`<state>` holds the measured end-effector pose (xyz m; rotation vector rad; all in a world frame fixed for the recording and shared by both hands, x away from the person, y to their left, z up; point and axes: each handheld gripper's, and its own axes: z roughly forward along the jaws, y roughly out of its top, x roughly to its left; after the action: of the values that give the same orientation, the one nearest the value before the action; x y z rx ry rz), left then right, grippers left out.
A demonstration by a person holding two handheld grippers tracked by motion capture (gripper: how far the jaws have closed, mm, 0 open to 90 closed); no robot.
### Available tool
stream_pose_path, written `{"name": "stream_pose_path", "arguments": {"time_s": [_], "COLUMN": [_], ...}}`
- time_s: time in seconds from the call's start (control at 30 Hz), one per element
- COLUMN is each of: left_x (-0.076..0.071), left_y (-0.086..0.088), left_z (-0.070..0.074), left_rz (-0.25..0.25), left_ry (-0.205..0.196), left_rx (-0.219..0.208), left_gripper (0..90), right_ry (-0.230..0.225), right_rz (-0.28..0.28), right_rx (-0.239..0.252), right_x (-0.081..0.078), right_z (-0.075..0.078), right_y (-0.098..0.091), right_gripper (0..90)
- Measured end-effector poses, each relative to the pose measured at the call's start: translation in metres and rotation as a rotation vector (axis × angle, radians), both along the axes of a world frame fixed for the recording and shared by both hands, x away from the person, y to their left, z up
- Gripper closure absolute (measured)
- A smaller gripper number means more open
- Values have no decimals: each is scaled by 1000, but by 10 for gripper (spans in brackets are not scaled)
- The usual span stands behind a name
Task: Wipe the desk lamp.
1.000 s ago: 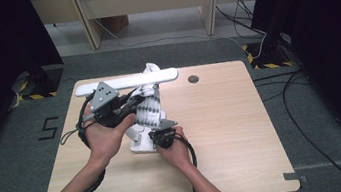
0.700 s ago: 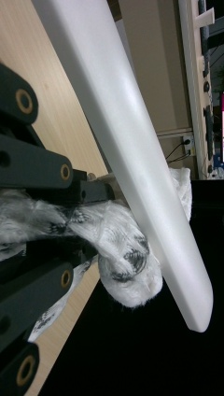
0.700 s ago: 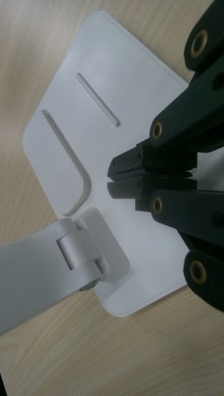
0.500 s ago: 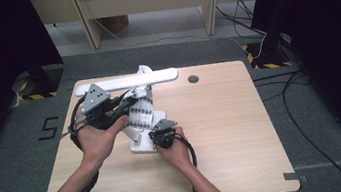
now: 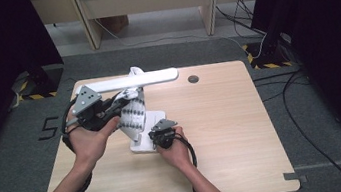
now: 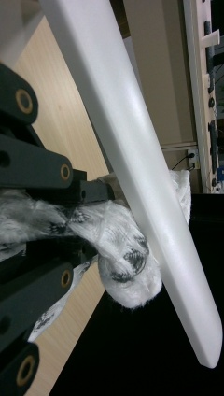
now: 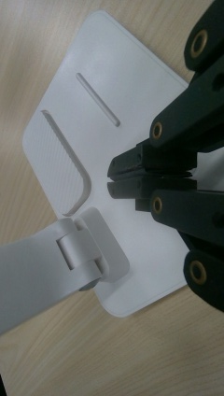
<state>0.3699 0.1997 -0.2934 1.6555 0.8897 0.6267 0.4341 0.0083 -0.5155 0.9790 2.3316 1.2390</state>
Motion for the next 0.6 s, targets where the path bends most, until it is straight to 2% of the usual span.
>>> {"name": "stream_pose_path", "arguments": {"time_s": [0.6], "left_x": [-3], "left_y": [19], "left_z": [-3], "left_rz": [38], "left_ry": [6], "left_rx": [-10], "left_gripper": [776], "right_ry": [-2], "right_rz": [-1], "right_rx": [0], "right_x": [0], "right_z": [0], "right_y": [0], "right_gripper": [886]}}
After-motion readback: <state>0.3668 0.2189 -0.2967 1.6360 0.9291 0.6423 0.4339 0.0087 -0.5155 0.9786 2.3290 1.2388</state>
